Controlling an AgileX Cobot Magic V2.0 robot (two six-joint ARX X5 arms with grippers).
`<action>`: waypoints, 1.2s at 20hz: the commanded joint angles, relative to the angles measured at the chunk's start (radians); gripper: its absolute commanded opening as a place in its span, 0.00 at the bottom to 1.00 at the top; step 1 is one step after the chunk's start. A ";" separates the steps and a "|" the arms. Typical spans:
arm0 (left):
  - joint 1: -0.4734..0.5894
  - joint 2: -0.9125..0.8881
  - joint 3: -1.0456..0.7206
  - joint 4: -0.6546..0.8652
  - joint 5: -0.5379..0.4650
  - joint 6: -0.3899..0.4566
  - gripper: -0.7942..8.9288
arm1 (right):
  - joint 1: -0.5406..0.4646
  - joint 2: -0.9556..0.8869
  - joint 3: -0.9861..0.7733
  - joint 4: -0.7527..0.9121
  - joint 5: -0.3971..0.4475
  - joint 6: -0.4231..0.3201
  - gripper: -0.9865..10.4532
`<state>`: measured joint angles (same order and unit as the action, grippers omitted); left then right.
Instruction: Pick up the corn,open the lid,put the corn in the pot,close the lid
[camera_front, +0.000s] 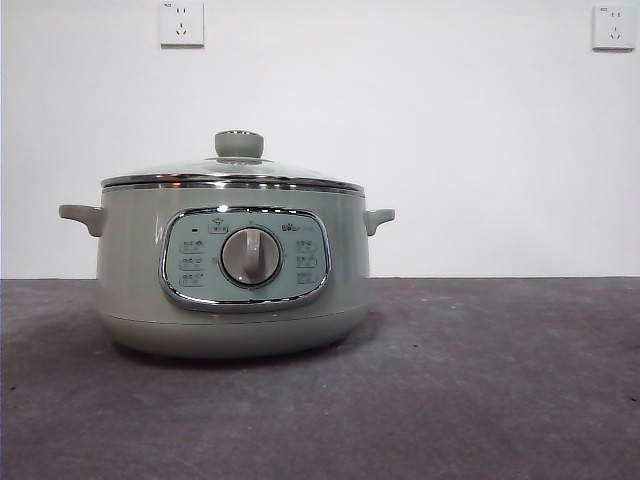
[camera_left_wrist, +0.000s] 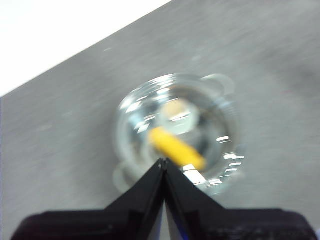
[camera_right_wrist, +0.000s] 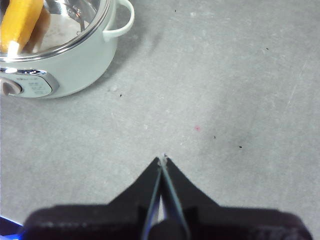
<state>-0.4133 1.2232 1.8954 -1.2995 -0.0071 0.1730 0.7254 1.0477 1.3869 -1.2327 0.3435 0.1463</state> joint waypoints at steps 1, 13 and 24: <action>0.084 -0.067 -0.135 0.142 0.026 0.045 0.08 | 0.001 0.002 -0.010 0.006 0.005 0.010 0.07; 0.371 -0.885 -1.632 1.236 0.074 -0.162 0.08 | 0.001 0.002 -0.010 0.006 0.005 0.011 0.07; 0.408 -1.177 -1.888 1.238 0.007 -0.169 0.08 | 0.001 0.002 -0.010 0.006 0.005 0.011 0.07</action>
<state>-0.0078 0.0483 0.0208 -0.0765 -0.0010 0.0135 0.7254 1.0481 1.3869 -1.2327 0.3439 0.1463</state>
